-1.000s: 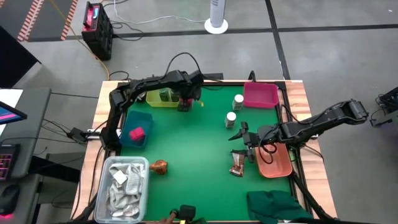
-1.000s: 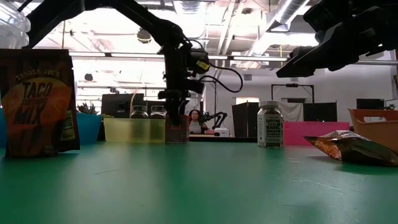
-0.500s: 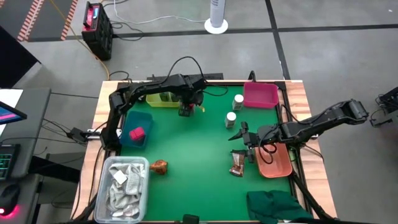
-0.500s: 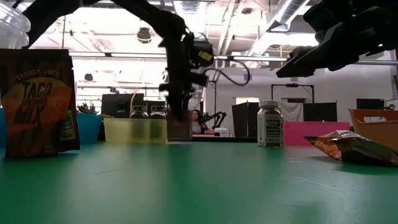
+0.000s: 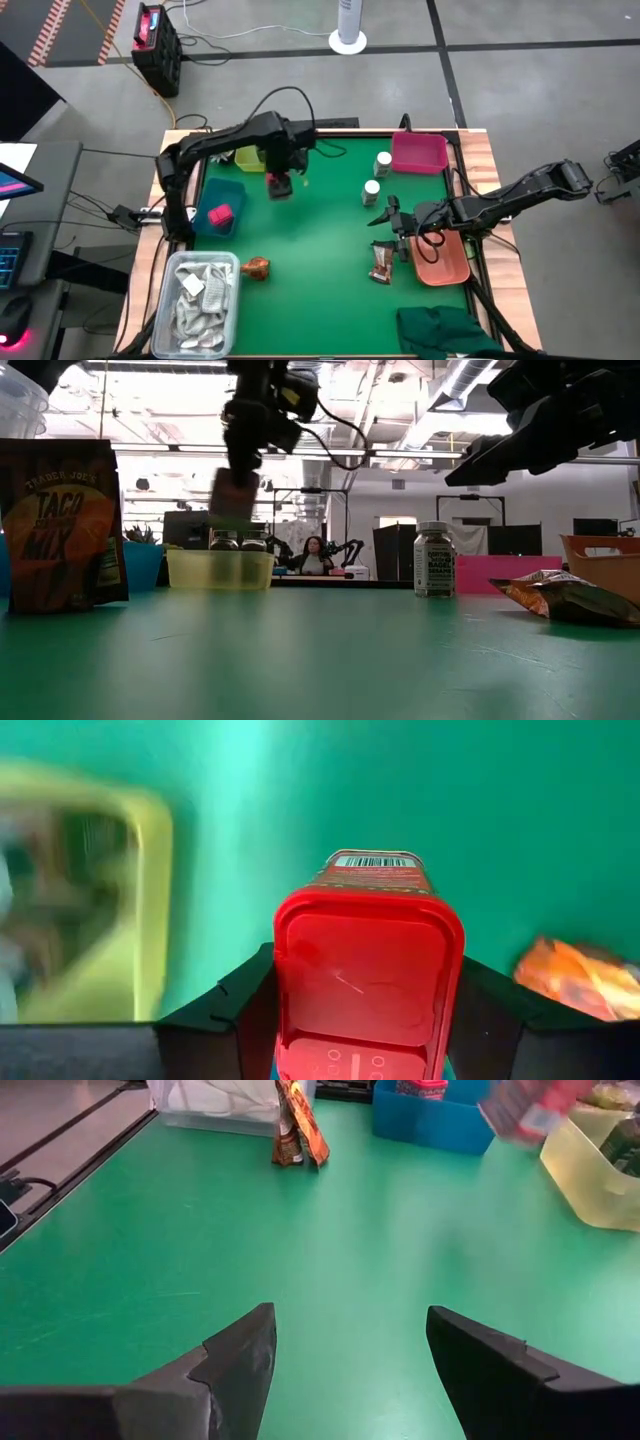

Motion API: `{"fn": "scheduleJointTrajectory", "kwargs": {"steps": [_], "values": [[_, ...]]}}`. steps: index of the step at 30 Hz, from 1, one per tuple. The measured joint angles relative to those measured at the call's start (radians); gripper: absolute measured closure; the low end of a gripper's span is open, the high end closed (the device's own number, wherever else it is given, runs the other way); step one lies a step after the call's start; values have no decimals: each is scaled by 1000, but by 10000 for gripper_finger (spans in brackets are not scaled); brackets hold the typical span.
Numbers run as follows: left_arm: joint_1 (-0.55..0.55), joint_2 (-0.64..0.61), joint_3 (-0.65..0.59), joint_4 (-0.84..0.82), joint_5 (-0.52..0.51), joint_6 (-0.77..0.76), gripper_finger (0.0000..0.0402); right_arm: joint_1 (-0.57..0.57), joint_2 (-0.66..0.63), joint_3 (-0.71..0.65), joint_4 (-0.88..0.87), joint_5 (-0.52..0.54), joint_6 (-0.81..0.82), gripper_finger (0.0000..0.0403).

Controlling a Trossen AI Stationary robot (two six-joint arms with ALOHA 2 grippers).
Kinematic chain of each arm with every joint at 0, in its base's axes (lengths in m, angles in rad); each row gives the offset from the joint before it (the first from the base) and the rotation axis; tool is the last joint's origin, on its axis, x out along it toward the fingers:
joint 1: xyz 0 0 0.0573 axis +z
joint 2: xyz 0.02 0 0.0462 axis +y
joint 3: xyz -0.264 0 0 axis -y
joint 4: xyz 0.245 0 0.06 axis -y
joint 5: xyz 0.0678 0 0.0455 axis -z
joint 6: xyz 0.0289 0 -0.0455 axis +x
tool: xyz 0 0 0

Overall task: Sort spices by type
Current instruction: Put the red seasoning can into the blue bin

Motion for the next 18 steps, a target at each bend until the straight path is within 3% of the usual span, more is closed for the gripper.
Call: {"fn": "scheduleJointTrajectory", "kwargs": {"steps": [7, 18], "values": [[-76, -114, -100, -39, -126, -119, 197, 1, 0, 0, -8, 0, 2, 117], [-95, -400, -485, -26, -284, -323, 197, 26, 0, 0, 1, 0, 0, 117]]}}
